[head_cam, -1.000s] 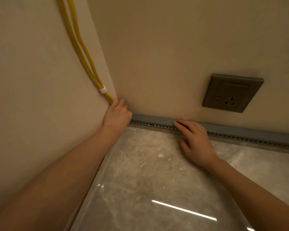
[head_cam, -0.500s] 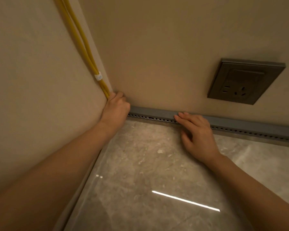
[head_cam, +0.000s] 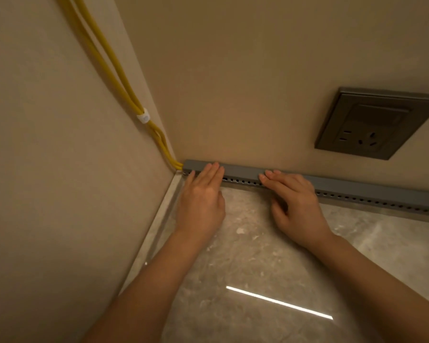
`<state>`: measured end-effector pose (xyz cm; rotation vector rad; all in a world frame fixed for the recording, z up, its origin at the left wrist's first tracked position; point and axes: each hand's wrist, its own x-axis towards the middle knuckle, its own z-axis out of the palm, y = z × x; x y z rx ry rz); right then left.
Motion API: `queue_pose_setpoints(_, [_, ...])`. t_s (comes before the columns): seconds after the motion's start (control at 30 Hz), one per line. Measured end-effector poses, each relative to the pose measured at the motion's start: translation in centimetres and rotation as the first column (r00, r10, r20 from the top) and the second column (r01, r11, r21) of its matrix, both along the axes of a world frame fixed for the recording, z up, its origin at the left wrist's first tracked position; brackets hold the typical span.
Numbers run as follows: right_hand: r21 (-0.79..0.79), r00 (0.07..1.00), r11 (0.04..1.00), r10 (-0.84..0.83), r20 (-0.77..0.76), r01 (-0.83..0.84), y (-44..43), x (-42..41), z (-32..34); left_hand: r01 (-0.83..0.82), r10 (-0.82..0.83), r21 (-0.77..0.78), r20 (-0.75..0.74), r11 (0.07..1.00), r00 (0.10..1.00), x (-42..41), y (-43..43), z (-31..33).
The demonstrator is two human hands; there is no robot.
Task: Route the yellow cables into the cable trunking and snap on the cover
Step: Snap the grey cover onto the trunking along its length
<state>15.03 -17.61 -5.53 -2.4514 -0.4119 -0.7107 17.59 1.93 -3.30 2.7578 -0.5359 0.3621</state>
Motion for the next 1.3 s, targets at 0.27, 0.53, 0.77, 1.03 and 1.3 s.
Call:
queue_pose_setpoints(0.27, [0.026, 0.999, 1.000, 0.017, -0.031, -0.016, 2.0, 0.6, 0.4, -0.018, 0.018, 0.006, 0.029, 1.000, 0.999, 0.3, 1.4, -0.9])
queue_pose_setpoints(0.53, [-0.083, 0.959, 0.995, 0.026, -0.281, -0.052, 1.4, 0.0, 2.0, -0.081, 0.106, 0.232, -0.099, 0.969, 0.989, 0.2, 0.0, 0.9])
queue_pose_setpoints(0.77, [-0.312, 0.886, 0.949, -0.111, -0.450, -0.040, 0.8, -2.8, 4.3, 0.006, 0.156, 0.394, -0.380, 0.919, 0.912, 0.8, -1.7, 4.1])
queue_pose_setpoints(1.03, [-0.193, 0.859, 0.948, -0.312, -0.406, 0.253, -3.5, -8.5, 4.8, 0.019, -0.100, -0.178, -0.455, 0.984, 0.885, -3.6, -7.9, 3.9])
queue_pose_setpoints(1.3, [-0.022, 0.778, 0.927, -0.327, -0.537, 0.374, -12.3, -14.2, 4.2, -0.152, -0.344, -0.553, -0.685, 0.819, 0.642, -10.5, -17.8, 4.2])
